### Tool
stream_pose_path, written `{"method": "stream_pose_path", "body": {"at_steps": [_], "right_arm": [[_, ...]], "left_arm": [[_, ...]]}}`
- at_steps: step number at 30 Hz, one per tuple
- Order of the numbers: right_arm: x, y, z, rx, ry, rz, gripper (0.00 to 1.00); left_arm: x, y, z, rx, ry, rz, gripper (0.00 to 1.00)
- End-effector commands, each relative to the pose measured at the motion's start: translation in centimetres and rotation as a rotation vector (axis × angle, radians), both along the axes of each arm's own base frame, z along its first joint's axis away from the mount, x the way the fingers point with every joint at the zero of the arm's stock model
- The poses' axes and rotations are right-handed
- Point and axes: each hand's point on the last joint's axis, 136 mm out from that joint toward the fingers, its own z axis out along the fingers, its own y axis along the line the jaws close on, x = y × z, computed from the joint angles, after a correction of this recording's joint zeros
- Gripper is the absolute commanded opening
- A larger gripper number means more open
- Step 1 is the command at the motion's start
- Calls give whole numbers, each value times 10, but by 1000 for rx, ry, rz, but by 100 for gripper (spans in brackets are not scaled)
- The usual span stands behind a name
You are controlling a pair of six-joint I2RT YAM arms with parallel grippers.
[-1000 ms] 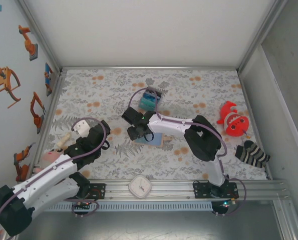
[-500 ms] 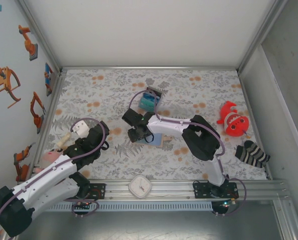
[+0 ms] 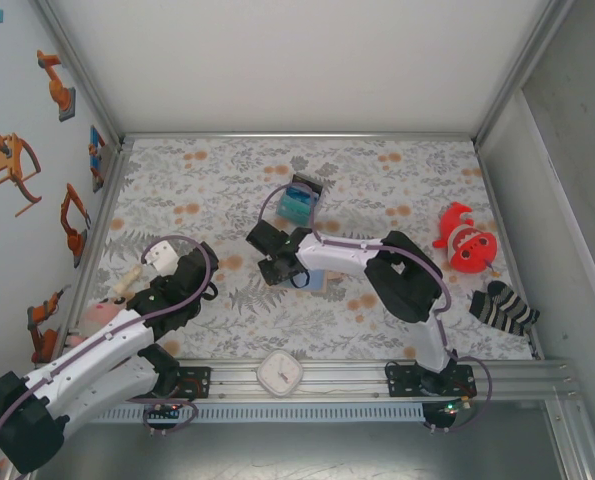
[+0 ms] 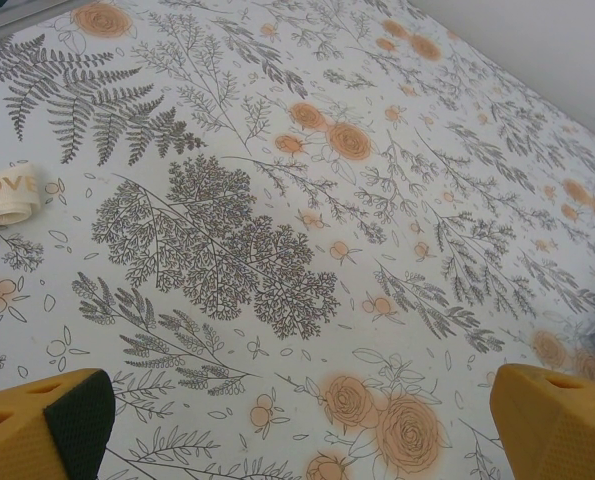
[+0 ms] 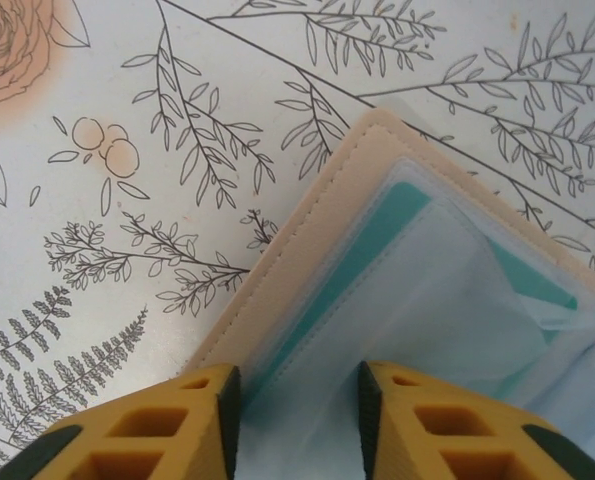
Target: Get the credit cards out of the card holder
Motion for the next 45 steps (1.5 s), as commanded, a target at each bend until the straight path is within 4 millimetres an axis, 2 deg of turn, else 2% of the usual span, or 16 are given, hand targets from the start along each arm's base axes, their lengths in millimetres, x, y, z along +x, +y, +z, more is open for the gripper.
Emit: {"method": "stream_pose_path", "body": {"at_steps": [1, 4, 15, 23, 30, 36, 45], "right_arm": [[-5, -22, -10, -37, 44, -15, 28], [-3, -21, -5, -4, 42, -8, 21], [4, -31, 22, 40, -20, -11, 16], [8, -49, 33, 39, -54, -58, 18], [11, -73, 40, 31, -77, -119, 25], [11, -94, 41, 31, -84, -173, 30], [10, -126, 34, 64, -55, -284, 34]], "left_arm": [[1, 1, 9, 17, -1, -8, 97], [2, -2, 11, 11, -3, -20, 97], [11, -21, 21, 16, -2, -120, 97], [22, -45, 28, 29, 14, -227, 97], [34, -77, 25, 40, 50, -364, 97], [41, -107, 9, 52, 135, -490, 97], [42, -146, -30, 124, 286, -652, 97]]}}
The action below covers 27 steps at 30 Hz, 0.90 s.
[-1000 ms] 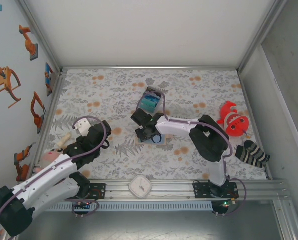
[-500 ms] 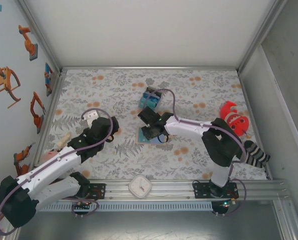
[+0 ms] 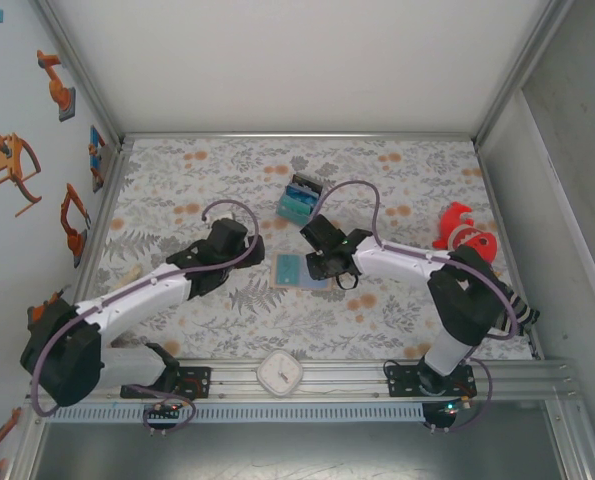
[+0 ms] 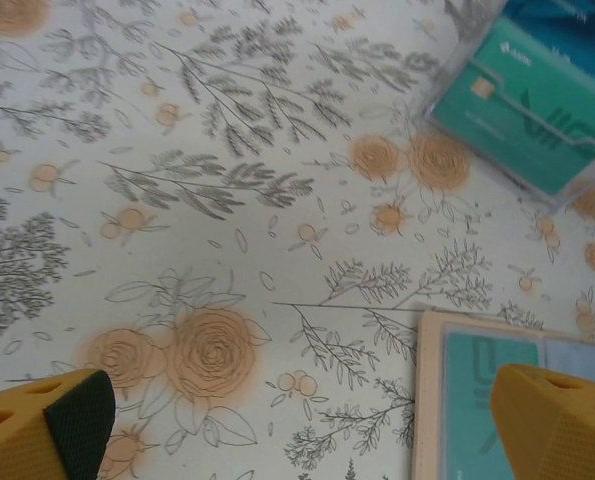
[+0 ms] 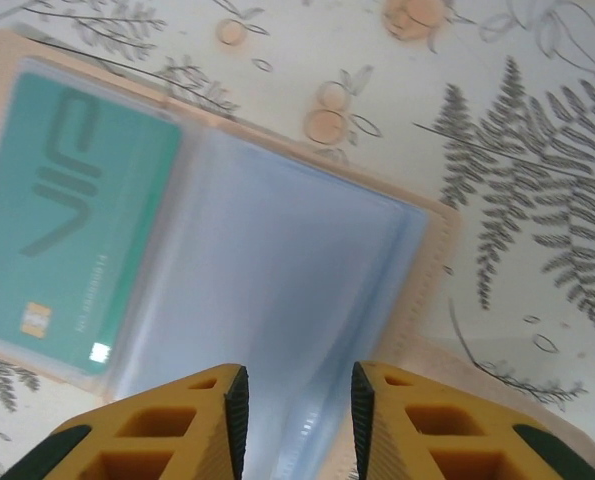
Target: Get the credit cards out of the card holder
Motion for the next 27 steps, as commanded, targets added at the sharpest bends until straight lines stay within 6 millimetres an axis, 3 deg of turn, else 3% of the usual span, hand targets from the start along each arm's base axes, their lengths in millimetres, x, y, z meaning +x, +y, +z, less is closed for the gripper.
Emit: {"method": "stream_pose_path", "body": {"at_steps": [1, 7, 9, 16, 27], "right_arm": [[5, -11, 7, 34, -16, -72, 33], [8, -22, 9, 88, 7, -131, 31], [9, -15, 16, 138, 9, -128, 29], [9, 19, 28, 324, 64, -100, 22], [6, 58, 10, 466, 217, -93, 17]], "left_arm": [[-1, -22, -2, 32, 24, -110, 97], [-4, -36, -23, 147, 75, -177, 98], [-5, -39, -33, 165, 99, -188, 100], [-10, -41, -62, 185, 171, -196, 91], [-18, -43, -84, 171, 229, -203, 89]]}}
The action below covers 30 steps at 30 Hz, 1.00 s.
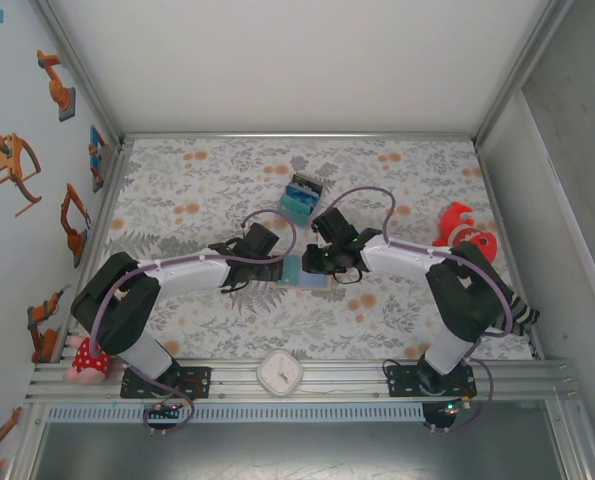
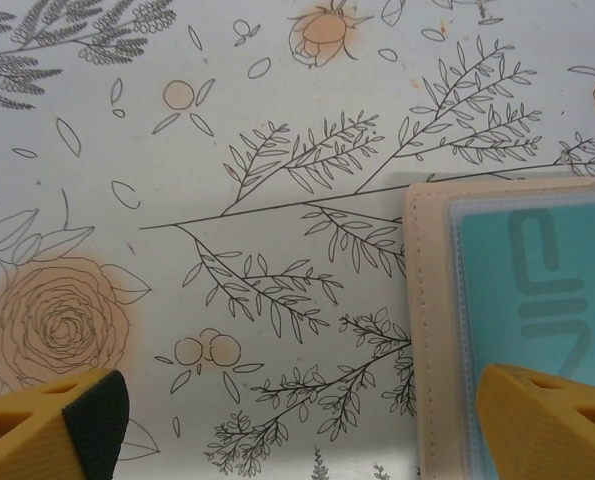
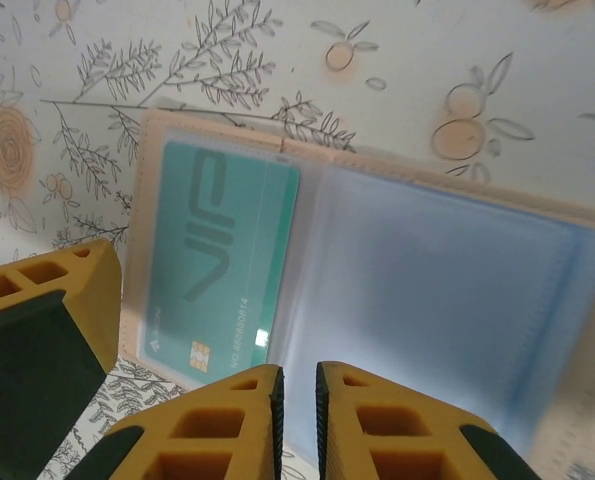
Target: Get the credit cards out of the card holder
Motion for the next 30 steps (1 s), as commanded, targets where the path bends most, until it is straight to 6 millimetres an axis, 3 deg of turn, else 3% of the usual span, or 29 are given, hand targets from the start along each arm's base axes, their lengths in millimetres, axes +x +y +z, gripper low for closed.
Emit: {"method": "stream_pose_path", "body": {"at_steps": [1, 10, 30], "right_arm": [[4, 21, 10, 102, 32, -2, 16], [1, 30, -1, 137, 100, -10, 16], [0, 27, -20, 144, 148, -47, 17]], "left_arm": [[-6, -1, -11, -5, 35, -4, 88], [-16, 1, -24, 19, 75, -4, 87], [-27, 6, -37, 46, 114, 5, 82]]}}
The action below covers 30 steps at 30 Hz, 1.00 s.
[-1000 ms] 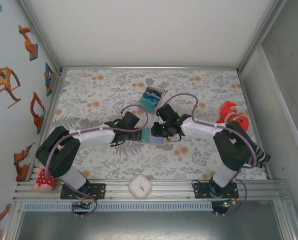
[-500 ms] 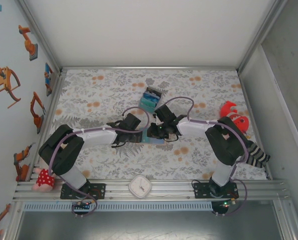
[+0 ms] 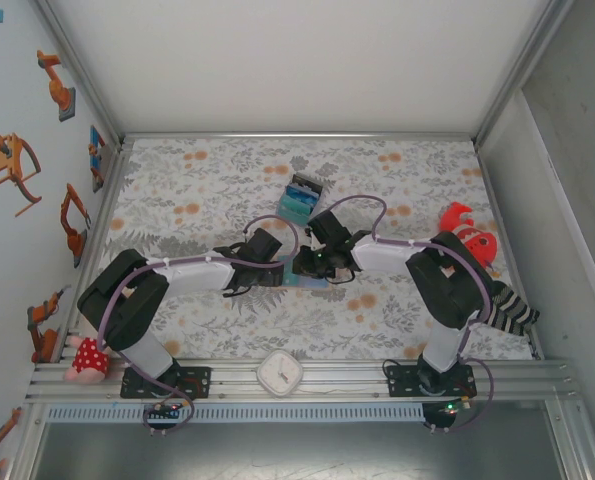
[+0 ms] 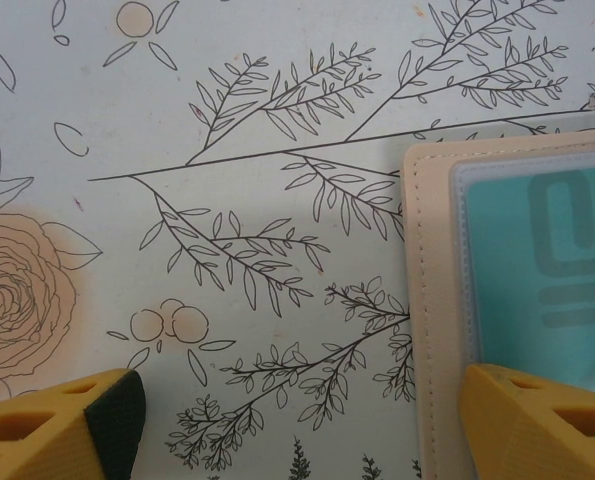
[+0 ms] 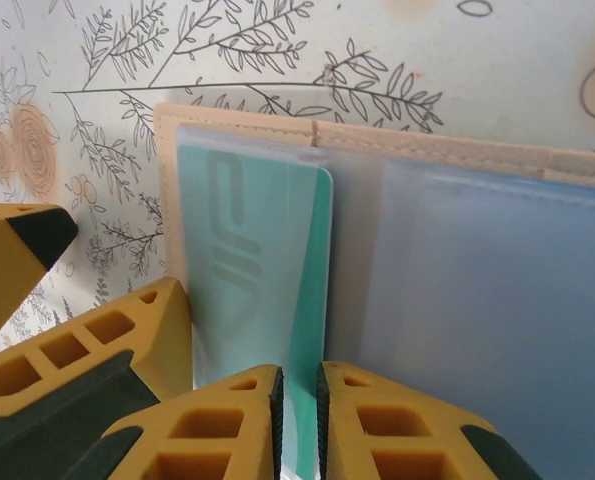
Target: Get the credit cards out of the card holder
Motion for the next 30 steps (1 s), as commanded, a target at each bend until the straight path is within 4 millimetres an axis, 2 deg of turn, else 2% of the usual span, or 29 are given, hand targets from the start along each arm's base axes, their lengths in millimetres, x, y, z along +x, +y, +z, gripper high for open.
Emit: {"method": "stream_pose_path", "body": {"at_steps": [1, 23, 30], "right_arm": [[3, 2, -3, 34, 19, -18, 17], [0, -6, -4, 108, 34, -55, 15], [-1, 5, -1, 190, 48, -31, 13]], "left_arm": [[-17, 10, -21, 55, 73, -2, 82], [-18, 8, -22, 55, 84, 3, 82], [-17, 5, -23, 54, 85, -1, 82]]}}
